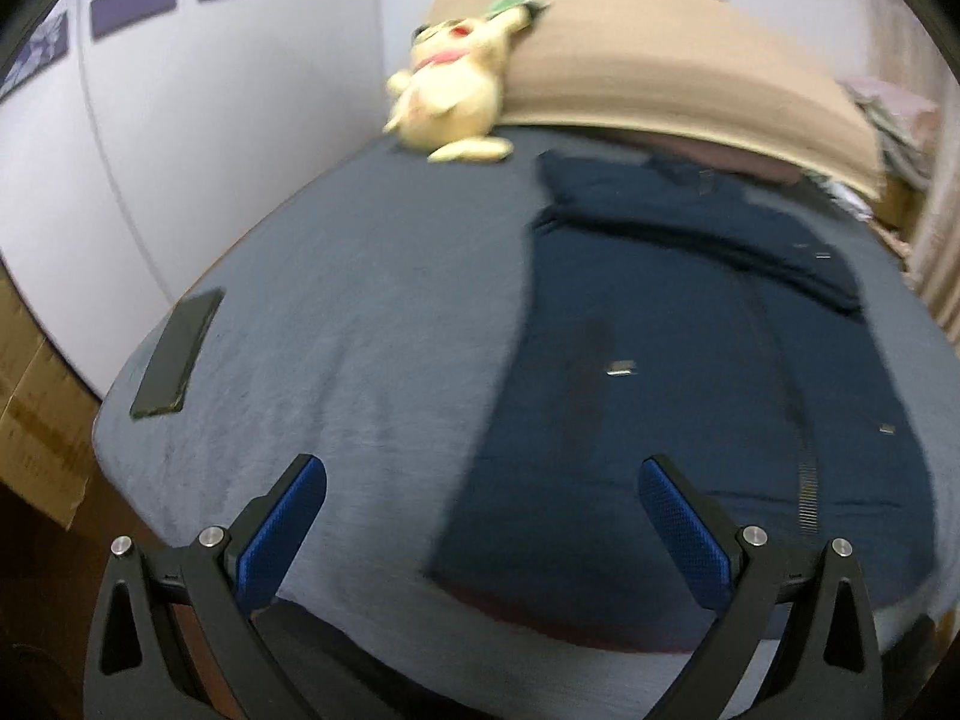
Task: Fold large clothes
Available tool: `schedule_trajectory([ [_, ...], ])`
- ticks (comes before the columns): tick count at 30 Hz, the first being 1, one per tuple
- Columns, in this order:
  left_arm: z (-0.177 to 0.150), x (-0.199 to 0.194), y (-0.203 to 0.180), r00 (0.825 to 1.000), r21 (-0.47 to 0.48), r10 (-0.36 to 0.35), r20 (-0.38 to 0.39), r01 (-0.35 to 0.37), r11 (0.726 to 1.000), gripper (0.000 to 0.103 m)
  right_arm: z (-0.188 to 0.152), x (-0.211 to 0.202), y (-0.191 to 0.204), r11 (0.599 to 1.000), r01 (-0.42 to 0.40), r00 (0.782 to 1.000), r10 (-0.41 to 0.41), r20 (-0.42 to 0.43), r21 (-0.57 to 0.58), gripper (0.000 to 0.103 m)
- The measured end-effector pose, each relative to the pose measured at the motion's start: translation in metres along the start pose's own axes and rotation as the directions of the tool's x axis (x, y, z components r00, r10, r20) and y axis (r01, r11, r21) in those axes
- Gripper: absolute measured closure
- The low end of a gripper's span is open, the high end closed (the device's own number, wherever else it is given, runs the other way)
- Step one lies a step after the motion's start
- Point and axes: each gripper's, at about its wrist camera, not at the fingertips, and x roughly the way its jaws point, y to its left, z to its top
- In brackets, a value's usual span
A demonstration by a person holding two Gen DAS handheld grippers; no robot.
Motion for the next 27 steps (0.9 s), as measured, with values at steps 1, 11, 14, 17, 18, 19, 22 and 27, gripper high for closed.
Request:
schedule_trajectory([
  [1,0.000,0.009,0.009,1.000,-0.017,0.013,-0.016,-0.013,1.000,0.000,0.002,0.006,-0.017,0.999,0.002,1.000,-0.001,-0.017,0.047,0.000],
  [11,0.005,0.024,0.013,1.000,-0.009,-0.005,-0.022,0.005,1.000,0.000,0.004,0.035,-0.040,0.994,-0.036,0.993,0.047,-0.105,0.105,0.000],
  [14,0.015,0.023,0.006,1.000,0.016,-0.011,0.005,0.010,1.000,0.000,0.017,0.039,-0.020,0.998,-0.053,0.994,0.057,-0.093,0.044,0.000],
  [17,0.032,0.025,-0.002,0.999,0.034,-0.012,0.033,0.011,0.999,0.000,0.035,0.048,-0.009,0.997,-0.074,0.994,0.076,-0.078,0.024,0.000],
  [18,0.036,0.026,-0.002,0.999,0.035,-0.013,0.035,0.011,0.999,0.000,0.043,0.052,-0.006,0.996,-0.083,0.994,0.085,-0.075,0.028,0.000],
  [19,0.042,0.028,-0.003,0.999,0.035,-0.015,0.042,0.014,0.999,0.000,0.048,0.056,-0.003,0.996,-0.089,0.993,0.091,-0.076,0.031,0.000],
  [22,0.056,0.033,0.000,0.999,0.024,-0.007,0.052,0.006,1.000,0.000,0.065,0.070,0.006,0.993,-0.110,0.990,0.113,-0.080,0.039,0.000],
  [27,0.075,0.045,0.022,0.996,-0.025,0.035,0.083,-0.033,0.999,0.000,0.093,0.091,0.008,0.995,-0.080,0.994,0.083,-0.067,0.054,0.000],
])
